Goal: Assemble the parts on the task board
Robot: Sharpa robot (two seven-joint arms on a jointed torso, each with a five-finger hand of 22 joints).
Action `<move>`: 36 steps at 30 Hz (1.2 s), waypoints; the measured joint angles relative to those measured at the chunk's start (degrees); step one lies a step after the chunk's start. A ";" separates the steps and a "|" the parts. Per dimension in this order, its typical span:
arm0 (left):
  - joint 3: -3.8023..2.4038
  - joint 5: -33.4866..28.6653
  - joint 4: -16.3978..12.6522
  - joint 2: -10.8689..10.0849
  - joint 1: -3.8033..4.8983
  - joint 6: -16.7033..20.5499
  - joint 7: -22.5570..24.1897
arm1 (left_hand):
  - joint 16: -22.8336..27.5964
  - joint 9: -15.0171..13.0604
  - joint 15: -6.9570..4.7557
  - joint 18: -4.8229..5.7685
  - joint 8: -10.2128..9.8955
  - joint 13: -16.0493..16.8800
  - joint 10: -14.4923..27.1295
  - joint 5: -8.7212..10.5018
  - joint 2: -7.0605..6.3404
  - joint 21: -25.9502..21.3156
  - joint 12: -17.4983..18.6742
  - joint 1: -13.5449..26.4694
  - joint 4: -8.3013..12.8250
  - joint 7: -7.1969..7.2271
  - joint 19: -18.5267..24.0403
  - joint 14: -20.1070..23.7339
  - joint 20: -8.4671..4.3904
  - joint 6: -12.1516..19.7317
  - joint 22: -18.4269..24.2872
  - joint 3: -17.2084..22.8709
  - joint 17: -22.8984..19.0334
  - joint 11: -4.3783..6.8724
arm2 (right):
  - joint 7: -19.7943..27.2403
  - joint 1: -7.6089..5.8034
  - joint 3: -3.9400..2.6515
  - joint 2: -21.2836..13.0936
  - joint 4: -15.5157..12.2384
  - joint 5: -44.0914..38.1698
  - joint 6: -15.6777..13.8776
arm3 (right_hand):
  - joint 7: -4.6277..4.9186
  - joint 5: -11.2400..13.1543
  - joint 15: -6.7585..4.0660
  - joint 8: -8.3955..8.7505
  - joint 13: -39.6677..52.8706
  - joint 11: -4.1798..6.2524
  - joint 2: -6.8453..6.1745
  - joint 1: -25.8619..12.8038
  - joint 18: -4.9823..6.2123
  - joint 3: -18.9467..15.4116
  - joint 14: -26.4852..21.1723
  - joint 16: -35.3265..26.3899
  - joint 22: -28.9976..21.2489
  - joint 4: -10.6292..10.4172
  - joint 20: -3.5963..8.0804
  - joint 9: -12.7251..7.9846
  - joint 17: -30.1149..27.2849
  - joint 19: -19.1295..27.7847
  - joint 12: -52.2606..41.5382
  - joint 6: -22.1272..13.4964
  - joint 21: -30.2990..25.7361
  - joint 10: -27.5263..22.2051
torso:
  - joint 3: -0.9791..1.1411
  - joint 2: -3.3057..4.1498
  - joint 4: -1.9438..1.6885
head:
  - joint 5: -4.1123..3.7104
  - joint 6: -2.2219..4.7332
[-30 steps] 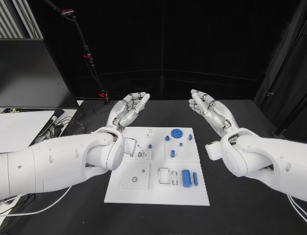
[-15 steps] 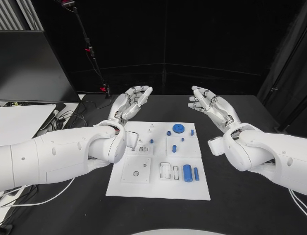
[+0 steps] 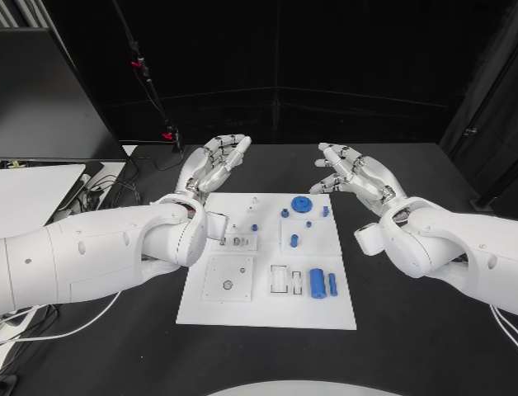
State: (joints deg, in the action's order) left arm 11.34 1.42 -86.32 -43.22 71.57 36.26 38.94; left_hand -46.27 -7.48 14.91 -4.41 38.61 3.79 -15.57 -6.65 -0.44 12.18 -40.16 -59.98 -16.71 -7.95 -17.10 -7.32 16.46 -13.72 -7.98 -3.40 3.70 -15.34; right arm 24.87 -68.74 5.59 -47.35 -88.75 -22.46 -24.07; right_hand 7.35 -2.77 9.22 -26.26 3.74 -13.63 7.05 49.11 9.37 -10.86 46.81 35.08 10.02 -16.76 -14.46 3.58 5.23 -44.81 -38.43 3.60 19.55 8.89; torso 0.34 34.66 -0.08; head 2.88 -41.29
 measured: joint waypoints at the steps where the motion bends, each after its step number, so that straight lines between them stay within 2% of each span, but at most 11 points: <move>1: 0.00 0.00 0.00 -0.02 0.01 0.00 0.00 | 0.00 0.00 0.00 -0.01 0.00 0.00 0.00 0.00 0.00 0.00 0.00 0.00 0.00 0.03 0.00 0.00 0.00 -0.03 0.00 0.00 0.00 0.00 | -0.07 -0.07 0.00 -0.02 0.03 -0.10 0.12 | 0.00 0.00 -0.14 -0.09 0.00 0.18 0.00 0.00 0.05 -0.07 0.38 0.11 0.06 -0.03 0.04 -0.02 0.10 -0.25 -0.12 0.00 0.18 0.02 | 0.02 0.08 -0.01 | 0.00 -0.01; 6: 0.01 0.00 -0.18 -0.48 0.25 0.00 0.01 | 0.01 0.07 0.00 0.00 0.27 0.00 0.00 -0.24 0.00 0.00 0.00 0.00 0.00 0.03 -0.21 0.00 0.21 -0.03 -0.07 0.00 0.00 0.00 | -1.04 -1.91 0.01 0.04 0.85 -1.81 1.76 | -1.32 -0.23 -3.23 -1.68 0.00 2.53 0.61 0.60 0.45 -1.03 11.26 6.96 3.06 0.04 2.07 -0.33 4.27 -7.73 -2.04 -0.52 6.48 1.80 | 0.04 1.58 -0.14 | 0.21 -0.07; 11: 0.03 0.00 -0.74 -0.89 0.29 -0.03 0.01 | 0.01 0.13 0.00 0.01 0.27 0.00 0.00 -0.24 0.23 0.35 -0.21 -0.23 0.00 0.03 -0.62 0.00 0.21 -0.03 -0.27 0.00 -0.01 0.00 | -1.66 -3.73 -0.06 0.23 1.84 -3.94 3.05 | -1.80 -0.55 -5.32 -3.47 -0.07 3.73 1.57 2.33 0.45 -1.92 20.84 22.34 9.47 -0.25 4.55 -0.50 12.44 -15.66 -3.00 -0.37 17.73 6.16 | 0.04 2.79 -0.37 | 0.25 0.12; 15: 0.03 0.00 -1.23 -1.17 0.57 -0.04 0.01 | 0.01 0.21 0.00 0.01 0.27 -0.01 0.00 -0.23 0.23 0.66 -0.21 -0.23 0.00 0.03 -1.02 0.00 0.22 -0.03 -0.30 0.00 -0.01 0.00 | -1.98 -5.41 -0.01 0.81 3.16 -5.28 3.89 | -0.27 -0.73 -5.15 -5.51 -0.18 4.11 2.70 4.61 0.38 -3.06 32.96 43.62 22.89 0.39 4.82 -0.57 45.02 -21.26 -3.01 1.60 33.86 9.63 | -0.04 3.85 -0.69 | 0.25 0.16; 17: 0.03 0.00 -1.50 -1.33 0.65 -0.05 0.01 | 0.01 0.21 0.00 0.00 0.27 -0.01 -0.28 -0.23 0.23 0.66 -0.21 -0.23 0.00 0.03 -1.02 0.00 0.22 -0.03 -0.30 0.00 -0.01 0.13 | -2.06 -6.10 -0.07 1.17 3.74 -5.91 4.12 | -0.03 -0.73 -4.48 -6.58 -0.18 3.59 2.80 6.42 -1.92 -3.37 36.36 49.37 38.42 0.07 4.26 -0.53 59.06 -27.55 -3.01 3.26 46.45 12.70 | -0.09 4.28 -0.83 | 0.25 0.24; 19: 0.03 0.00 -1.77 -1.48 0.72 -0.07 0.01 | 0.01 0.21 0.00 0.00 0.38 -0.01 -0.39 -0.23 0.29 0.66 -0.21 -0.17 0.00 -0.02 -1.02 0.00 0.22 -0.08 -0.33 0.00 -0.01 0.02 | -2.15 -6.64 -0.09 1.54 4.50 -6.80 4.29 | 0.15 -0.86 -4.10 -7.42 -0.18 3.49 2.93 8.18 -3.24 -3.49 36.94 51.60 48.60 -0.04 3.70 -0.42 65.34 -31.40 -3.01 5.00 54.16 15.62 | -0.15 4.82 -1.01 | 0.21 0.40; 23: 0.03 0.01 -2.23 -1.78 1.09 -0.09 0.01 | -0.20 0.26 0.00 0.01 0.49 -0.01 -0.39 -0.23 0.67 0.66 -0.21 -0.23 0.00 -0.17 -1.02 0.00 0.22 -0.24 -0.38 0.00 -0.01 0.02 | -2.61 -7.68 -0.05 2.54 6.72 -9.28 4.47 | 0.45 -2.24 -4.10 -7.97 -0.18 3.98 2.95 12.49 -6.38 -3.48 36.94 52.51 63.56 -0.04 3.50 -0.24 68.14 -38.12 -1.84 8.60 64.40 20.75 | -0.23 5.73 -1.31 | 0.16 0.71; 25: 0.03 0.02 -2.51 -2.06 1.16 -0.09 0.01 | -0.20 0.26 0.00 0.01 0.49 -0.01 -0.39 -0.23 0.67 0.66 -0.21 -0.24 0.00 -0.17 -1.02 0.00 0.22 -0.24 -0.38 0.00 -0.01 0.02 | -3.06 -8.19 -0.05 3.06 7.82 -11.12 4.50 | 0.65 -4.11 -4.31 -9.44 -0.18 4.28 2.80 15.15 -7.66 -3.47 37.15 52.78 64.79 0.30 3.67 0.05 68.91 -38.94 -1.63 11.80 67.94 23.29 | -0.27 6.12 -1.43 | 0.13 0.82; 29: 0.03 0.02 -3.04 -2.54 1.34 -0.09 0.01 | -0.20 0.26 0.20 0.01 0.49 -0.01 -0.39 -0.23 0.67 0.66 -0.21 -0.24 0.00 -0.17 -1.02 -0.20 0.21 -0.24 -0.37 0.00 -0.01 0.02 | -4.62 -8.99 -0.08 4.20 10.08 -16.50 4.50 | 1.15 -3.72 -4.86 -9.84 -0.23 5.02 2.31 20.89 -7.66 -2.15 37.22 53.11 64.93 1.80 3.80 0.23 69.72 -39.07 -0.27 18.19 69.42 27.30 | -0.35 6.93 -1.76 | -0.08 1.08; 32: 0.03 0.02 -3.29 -2.66 1.51 -0.10 0.01 | -0.20 0.26 0.20 0.01 0.49 -0.01 -0.39 -0.23 0.67 0.66 -0.21 -0.24 0.00 -0.17 -1.02 -0.20 0.22 -0.24 -0.37 0.00 -0.01 0.02 | -6.29 -9.39 -0.12 5.10 11.79 -21.96 4.49 | 1.58 -1.57 -4.95 -8.25 -0.23 5.35 1.49 26.12 -7.65 -0.18 37.14 53.11 64.93 4.44 3.89 0.22 69.72 -39.16 1.47 23.86 69.42 29.47 | -0.38 7.43 -2.05 | -0.21 1.15; 36: 0.03 0.02 -3.45 -2.74 1.51 -0.12 0.02 | -0.20 0.32 0.20 0.00 0.49 -0.02 -0.39 -0.23 0.67 0.66 -0.21 -0.24 0.00 -0.17 -1.02 -0.20 0.21 -0.24 -0.37 0.00 -0.01 0.02 | -8.86 -9.52 -0.40 6.38 13.55 -29.99 4.49 | 1.98 -0.22 -5.59 -3.81 -0.22 5.63 0.14 31.04 -7.65 1.60 37.31 53.11 64.93 6.62 4.32 0.09 69.72 -39.13 5.70 30.48 69.42 32.21 | -0.40 8.18 -2.52 | -0.62 1.48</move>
State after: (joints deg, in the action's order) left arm 11.37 1.43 -89.77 -45.96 73.09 36.14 38.96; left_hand -46.46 -7.16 15.11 -4.41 39.10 3.78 -15.96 -6.88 0.23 12.84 -40.37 -60.22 -16.71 -8.12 -18.12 -7.52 16.68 -13.95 -8.35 -3.39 3.69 -15.32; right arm 16.00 -78.26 5.19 -40.97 -75.19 -52.44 -19.58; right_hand 9.32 -2.99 3.63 -30.06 3.52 -8.00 7.18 80.15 1.72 -9.27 84.12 88.19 74.95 -10.14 -10.14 3.67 74.95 -83.94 -32.73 34.08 88.97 41.10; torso -0.06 42.84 -2.59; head 2.26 -39.81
